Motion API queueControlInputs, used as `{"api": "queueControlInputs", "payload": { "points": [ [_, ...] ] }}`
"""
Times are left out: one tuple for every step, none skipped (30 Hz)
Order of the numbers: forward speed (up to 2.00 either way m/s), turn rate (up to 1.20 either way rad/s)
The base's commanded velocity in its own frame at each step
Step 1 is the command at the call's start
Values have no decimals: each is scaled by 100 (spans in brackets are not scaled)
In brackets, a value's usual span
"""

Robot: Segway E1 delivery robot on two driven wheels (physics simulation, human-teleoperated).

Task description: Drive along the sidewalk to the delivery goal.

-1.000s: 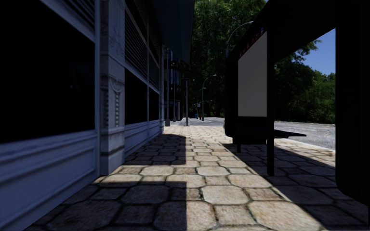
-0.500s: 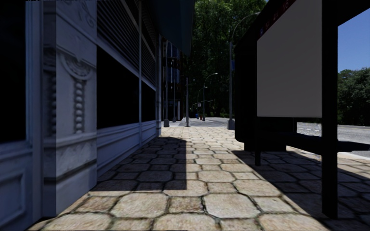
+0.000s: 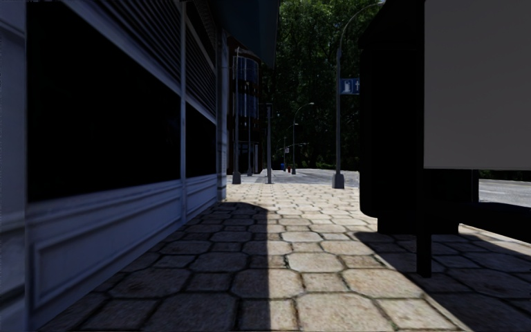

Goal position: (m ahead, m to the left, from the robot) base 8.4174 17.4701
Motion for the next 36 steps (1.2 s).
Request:
{"api": "queueControlInputs", "payload": {
  "points": [
    [200, 0],
    [200, 0],
    [200, 0],
    [200, 0],
    [200, 0],
    [200, 0],
    [200, 0],
    [200, 0],
    [200, 0],
    [200, 0],
    [200, 0],
    [200, 0],
    [200, 0],
    [200, 0],
    [200, 0],
    [200, 0],
    [200, 0],
    [200, 0],
    [200, 0],
    [200, 0],
    [200, 0],
    [200, 0],
    [200, 0],
    [200, 0],
    [200, 0],
    [200, 0],
    [200, 0],
    [200, 0],
    [200, 0],
    [200, 0],
    [200, 0],
    [200, 0],
    [200, 0],
    [200, 0],
    [200, 0],
    [200, 0]
  ]
}}
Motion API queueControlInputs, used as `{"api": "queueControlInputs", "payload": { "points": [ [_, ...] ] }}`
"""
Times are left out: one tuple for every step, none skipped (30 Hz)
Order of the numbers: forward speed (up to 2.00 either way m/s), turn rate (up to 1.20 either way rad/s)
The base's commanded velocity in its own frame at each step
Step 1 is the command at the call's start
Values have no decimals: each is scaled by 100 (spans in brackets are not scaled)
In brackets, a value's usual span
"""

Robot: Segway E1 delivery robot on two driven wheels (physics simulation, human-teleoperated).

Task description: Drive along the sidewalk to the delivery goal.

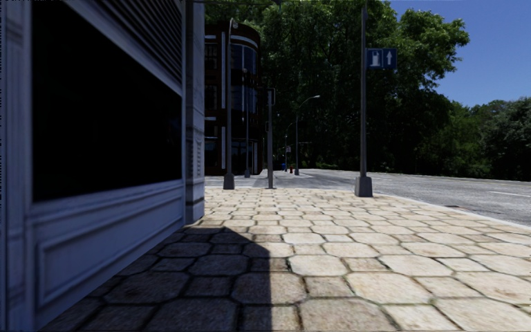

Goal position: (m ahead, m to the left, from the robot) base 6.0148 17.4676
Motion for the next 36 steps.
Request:
{"api": "queueControlInputs", "payload": {
  "points": [
    [200, 0],
    [200, 0],
    [200, 0],
    [200, 0],
    [200, 0],
    [200, 0],
    [200, 0],
    [200, 0],
    [200, 0],
    [200, 0],
    [200, 0],
    [200, 0],
    [200, 0],
    [200, 0],
    [200, 0],
    [200, 0],
    [200, 0],
    [200, 0],
    [200, 0],
    [200, 0],
    [200, 0],
    [200, 0],
    [200, 0],
    [200, 0],
    [200, 0],
    [200, 0],
    [200, 0],
    [200, 0],
    [200, 0],
    [200, 0],
    [200, 0],
    [200, 0],
    [200, 0],
    [200, 0],
    [200, 0],
    [200, 0]
  ]
}}
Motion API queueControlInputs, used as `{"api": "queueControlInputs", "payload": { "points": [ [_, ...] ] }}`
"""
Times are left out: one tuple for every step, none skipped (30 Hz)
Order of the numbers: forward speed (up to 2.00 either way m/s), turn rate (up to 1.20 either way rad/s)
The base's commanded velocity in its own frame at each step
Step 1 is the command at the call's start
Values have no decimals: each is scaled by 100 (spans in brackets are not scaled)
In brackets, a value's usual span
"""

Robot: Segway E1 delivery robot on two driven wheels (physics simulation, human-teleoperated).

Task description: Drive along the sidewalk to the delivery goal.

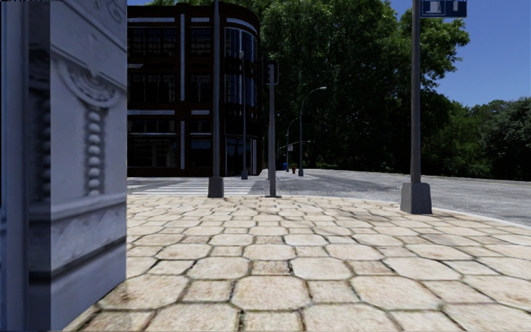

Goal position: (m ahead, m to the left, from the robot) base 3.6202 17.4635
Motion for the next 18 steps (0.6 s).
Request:
{"api": "queueControlInputs", "payload": {
  "points": [
    [200, 0],
    [200, 0],
    [200, 0],
    [200, 0],
    [200, 0],
    [200, 0],
    [200, 0],
    [200, 0],
    [200, 0],
    [200, 0],
    [200, 0],
    [200, 0],
    [200, 0],
    [195, 0],
    [188, 0],
    [181, 0],
    [173, 4],
    [166, 10]
  ]
}}
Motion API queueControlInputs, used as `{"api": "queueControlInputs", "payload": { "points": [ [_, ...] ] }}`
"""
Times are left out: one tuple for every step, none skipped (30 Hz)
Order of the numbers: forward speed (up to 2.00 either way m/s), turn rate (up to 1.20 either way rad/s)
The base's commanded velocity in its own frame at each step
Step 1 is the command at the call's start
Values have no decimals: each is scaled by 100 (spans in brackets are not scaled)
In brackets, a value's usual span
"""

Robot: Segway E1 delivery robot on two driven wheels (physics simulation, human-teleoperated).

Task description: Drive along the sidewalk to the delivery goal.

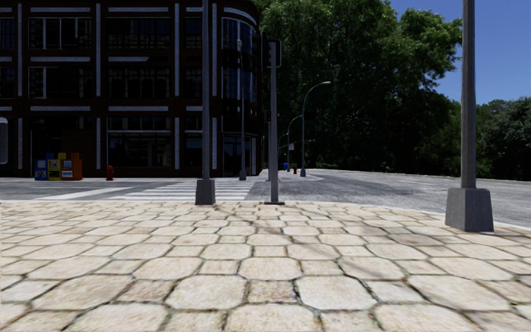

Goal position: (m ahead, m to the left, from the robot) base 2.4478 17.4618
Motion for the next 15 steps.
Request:
{"api": "queueControlInputs", "payload": {
  "points": [
    [166, 10],
    [159, 13],
    [154, 15],
    [148, 19],
    [138, 26],
    [134, 35],
    [131, 38],
    [131, 38],
    [129, 39],
    [127, 42],
    [126, 43],
    [126, 44],
    [126, 45],
    [126, 45],
    [126, 48]
  ]
}}
